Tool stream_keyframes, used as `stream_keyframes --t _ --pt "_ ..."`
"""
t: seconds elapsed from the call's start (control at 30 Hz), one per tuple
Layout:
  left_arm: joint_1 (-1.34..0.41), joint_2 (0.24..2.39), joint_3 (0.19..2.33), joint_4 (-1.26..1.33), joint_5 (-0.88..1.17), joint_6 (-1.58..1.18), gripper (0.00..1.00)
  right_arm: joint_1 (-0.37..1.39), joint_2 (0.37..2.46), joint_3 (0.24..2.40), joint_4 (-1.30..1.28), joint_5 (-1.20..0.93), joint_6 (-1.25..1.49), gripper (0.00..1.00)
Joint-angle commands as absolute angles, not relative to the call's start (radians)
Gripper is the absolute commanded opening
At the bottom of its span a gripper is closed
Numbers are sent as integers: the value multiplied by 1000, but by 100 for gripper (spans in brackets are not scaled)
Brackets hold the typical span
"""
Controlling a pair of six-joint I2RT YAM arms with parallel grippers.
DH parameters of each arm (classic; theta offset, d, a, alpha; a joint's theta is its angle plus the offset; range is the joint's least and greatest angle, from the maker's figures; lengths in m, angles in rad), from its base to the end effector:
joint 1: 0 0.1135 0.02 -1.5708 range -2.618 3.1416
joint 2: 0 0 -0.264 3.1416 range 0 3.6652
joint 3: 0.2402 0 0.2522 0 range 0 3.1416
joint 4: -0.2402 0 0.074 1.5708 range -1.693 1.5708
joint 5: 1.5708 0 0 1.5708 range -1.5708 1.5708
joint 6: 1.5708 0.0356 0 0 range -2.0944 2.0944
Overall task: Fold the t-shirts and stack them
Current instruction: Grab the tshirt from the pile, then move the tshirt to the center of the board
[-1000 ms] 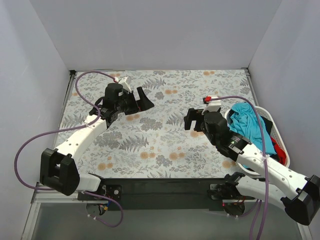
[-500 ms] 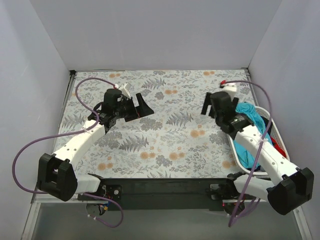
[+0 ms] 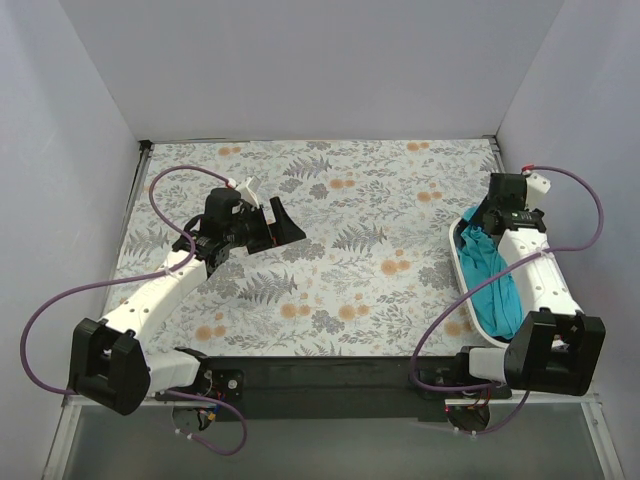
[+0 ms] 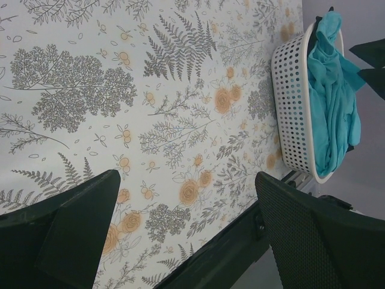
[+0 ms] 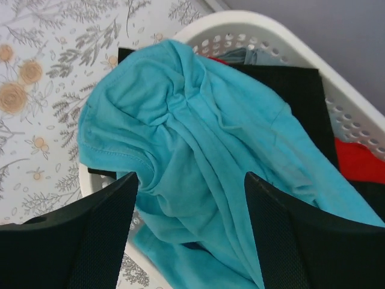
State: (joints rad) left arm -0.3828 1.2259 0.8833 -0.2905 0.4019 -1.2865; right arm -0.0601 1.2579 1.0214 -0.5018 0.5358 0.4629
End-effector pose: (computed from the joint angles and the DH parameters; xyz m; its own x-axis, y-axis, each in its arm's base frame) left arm 0.2431 -0.1129 0.2730 -0.7647 -0.6444 -0.0040 -0.3483 0.4185 -0.8388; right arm 0.2667 -0.0343 0.2952 -0.4097 0.4093 -0.8152 0.6835 0.7296 0.0228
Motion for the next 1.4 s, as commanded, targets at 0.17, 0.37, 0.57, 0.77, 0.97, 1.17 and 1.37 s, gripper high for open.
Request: stream_keyframes --t 0.17,0.37,0.57,0.77,0.97,1.17,1.37 --pt "-385 1184 873 -282 403 -1272 95 -61 1319 954 -446 436 500 64" --pt "-385 1184 874 -285 399 -1272 94 -61 1330 942 -445 453 486 35" --pt "-385 1180 873 -287 385 -1272 94 -60 1266 1011 -460 396 462 1" --pt "-385 1155 882 -296 353 -1282 94 -3 1181 1222 -544 296 434 1" --pt "-377 1126 943 -348 262 -1322 94 343 1210 1537 -566 350 397 1" --pt "-327 1066 1017 -417 112 -1377 94 738 1359 1883 -563 449 312 1" --pt "-236 1006 1042 -437 81 -1411 94 971 1555 2218 -566 535 212 1"
